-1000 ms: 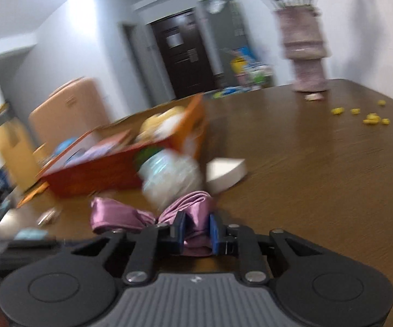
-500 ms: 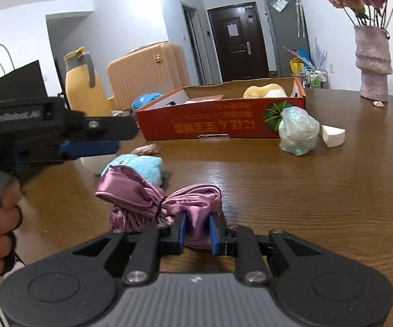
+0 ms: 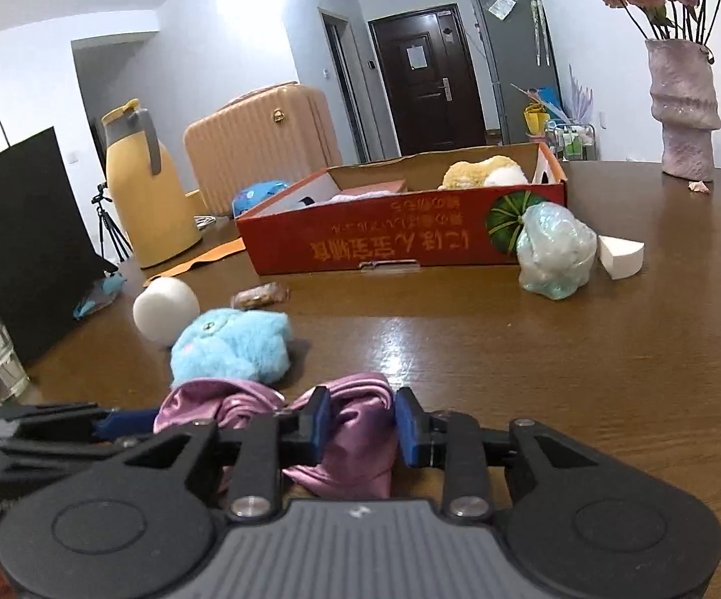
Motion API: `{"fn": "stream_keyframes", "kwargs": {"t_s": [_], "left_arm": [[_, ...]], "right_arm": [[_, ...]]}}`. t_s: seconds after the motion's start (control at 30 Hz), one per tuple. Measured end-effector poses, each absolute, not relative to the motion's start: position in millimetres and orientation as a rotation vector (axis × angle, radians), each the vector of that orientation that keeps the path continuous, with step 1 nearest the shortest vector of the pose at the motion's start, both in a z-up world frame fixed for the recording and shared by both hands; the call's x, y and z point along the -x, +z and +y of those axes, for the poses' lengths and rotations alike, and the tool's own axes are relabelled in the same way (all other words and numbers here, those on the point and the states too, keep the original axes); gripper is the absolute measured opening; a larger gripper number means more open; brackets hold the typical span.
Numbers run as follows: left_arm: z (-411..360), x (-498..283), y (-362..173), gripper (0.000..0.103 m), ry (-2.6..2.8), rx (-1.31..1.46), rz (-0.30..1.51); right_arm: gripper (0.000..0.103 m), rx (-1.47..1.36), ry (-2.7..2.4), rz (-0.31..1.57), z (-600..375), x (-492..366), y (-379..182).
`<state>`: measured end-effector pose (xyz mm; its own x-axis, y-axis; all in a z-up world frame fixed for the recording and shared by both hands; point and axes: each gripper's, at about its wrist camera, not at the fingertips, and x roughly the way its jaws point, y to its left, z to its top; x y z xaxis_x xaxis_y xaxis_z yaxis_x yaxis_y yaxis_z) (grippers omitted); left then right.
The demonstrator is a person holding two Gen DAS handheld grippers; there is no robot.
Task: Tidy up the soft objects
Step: 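Carry the scrunchie into the box and open both grippers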
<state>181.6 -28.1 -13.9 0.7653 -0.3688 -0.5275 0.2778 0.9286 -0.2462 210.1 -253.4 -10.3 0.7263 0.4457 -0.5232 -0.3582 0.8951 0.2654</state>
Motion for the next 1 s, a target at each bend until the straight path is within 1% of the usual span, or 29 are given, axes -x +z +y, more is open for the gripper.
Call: {"fn": "stream_keyframes", "kwargs": {"t_s": [0.13, 0.17, 0.23, 0.33, 0.37, 0.43, 0.53, 0.6, 0.7, 0.77, 0.87, 1.0], "left_arm": [[-25.5, -182.6, -20.1, 0.045, -0.394, 0.161, 0.625], [-26.6, -181.7, -20.6, 0.044, -0.401, 0.145, 0.619], [-27.1, -181.2, -21.2, 0.033, -0.414, 0.138, 0.617], [-26.5, -180.3, -21.2, 0.024, -0.424, 0.143, 0.612], [-25.7, -180.0, -19.1, 0.023, -0.432, 0.15, 0.609], [-23.3, -182.3, -8.7, 0.02, -0.464, 0.178, 0.597], [-18.3, -197.2, 25.0, 0.019, -0.521, 0.204, 0.52], [-15.4, -228.0, 52.9, 0.019, -0.529, 0.217, 0.488], [-17.2, -305.2, 83.5, 0.019, -0.522, 0.242, 0.532], [-19.1, -365.8, 95.2, 0.019, -0.489, 0.245, 0.565], [-20.2, -458.3, 95.5, 0.019, -0.429, 0.27, 0.618], [-25.6, -543.3, 63.7, 0.019, -0.352, 0.267, 0.734]], "right_arm": [[0.029, -0.18, 0.451, 0.639, -257.0, -204.3, -13.0], [0.029, -0.188, 0.453, 0.646, -257.9, -202.4, -13.6], [0.029, -0.192, 0.453, 0.652, -258.1, -199.3, -14.0], [0.022, -0.219, 0.462, 0.667, -258.2, -198.2, -16.3], [0.019, -0.222, 0.462, 0.67, -258.4, -197.9, -15.4], [0.018, -0.223, 0.455, 0.667, -258.6, -196.8, -6.8], [0.017, -0.211, 0.446, 0.575, -260.8, -200.2, 22.1], [0.018, -0.197, 0.45, 0.502, -262.5, -218.7, 48.8], [0.018, -0.092, 0.425, 0.435, -252.3, -273.7, 83.7], [0.018, -0.037, 0.407, 0.424, -243.1, -328.2, 98.9], [0.018, 0.018, 0.371, 0.457, -226.3, -419.3, 107.4], [0.017, 0.035, 0.347, 0.576, -204.5, -529.4, 90.0]]}}
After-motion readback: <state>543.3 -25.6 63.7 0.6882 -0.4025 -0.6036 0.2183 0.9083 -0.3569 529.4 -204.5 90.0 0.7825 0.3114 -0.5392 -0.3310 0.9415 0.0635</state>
